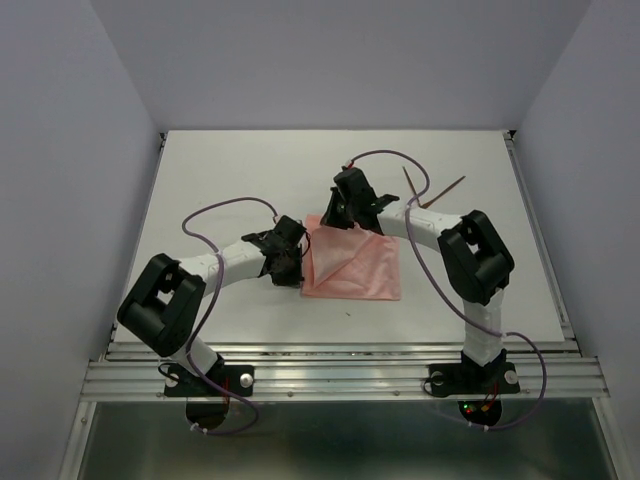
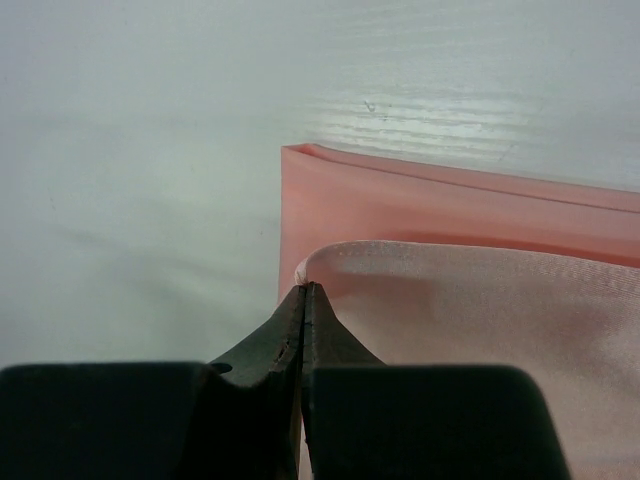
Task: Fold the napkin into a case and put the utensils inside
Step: Fold the top corner of the square-folded napkin at the center of the board.
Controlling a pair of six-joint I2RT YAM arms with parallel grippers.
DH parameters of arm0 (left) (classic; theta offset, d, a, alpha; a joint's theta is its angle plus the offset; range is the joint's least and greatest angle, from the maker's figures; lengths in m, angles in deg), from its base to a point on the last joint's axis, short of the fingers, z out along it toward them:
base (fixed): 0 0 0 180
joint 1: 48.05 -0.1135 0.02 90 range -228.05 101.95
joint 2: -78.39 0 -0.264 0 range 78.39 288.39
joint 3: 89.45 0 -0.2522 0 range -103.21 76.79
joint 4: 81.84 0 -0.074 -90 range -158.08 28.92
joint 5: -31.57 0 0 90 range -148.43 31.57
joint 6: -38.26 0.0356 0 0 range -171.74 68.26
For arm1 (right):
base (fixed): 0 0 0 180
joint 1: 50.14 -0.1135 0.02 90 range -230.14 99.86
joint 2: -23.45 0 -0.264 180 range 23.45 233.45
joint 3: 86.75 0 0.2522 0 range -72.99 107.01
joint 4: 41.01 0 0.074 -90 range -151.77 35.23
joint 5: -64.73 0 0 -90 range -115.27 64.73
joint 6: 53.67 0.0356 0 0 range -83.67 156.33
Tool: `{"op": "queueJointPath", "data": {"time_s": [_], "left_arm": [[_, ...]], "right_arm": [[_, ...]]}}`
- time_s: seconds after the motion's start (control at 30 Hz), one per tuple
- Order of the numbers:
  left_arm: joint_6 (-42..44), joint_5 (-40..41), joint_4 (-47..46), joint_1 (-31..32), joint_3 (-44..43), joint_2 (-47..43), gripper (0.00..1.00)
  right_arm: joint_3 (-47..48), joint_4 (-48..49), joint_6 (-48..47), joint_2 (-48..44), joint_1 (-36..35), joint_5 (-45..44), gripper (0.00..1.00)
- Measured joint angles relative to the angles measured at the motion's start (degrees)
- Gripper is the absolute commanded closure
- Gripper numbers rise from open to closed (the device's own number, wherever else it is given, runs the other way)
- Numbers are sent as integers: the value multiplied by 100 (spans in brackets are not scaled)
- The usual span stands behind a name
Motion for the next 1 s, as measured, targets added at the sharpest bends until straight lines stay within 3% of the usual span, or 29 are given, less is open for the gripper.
{"op": "queueJointPath", "data": {"time_s": [1.0], "left_arm": [[-103,7,33,0,197,-210,100]], "right_arm": [[649,157,13,761,0,-39,99]]}}
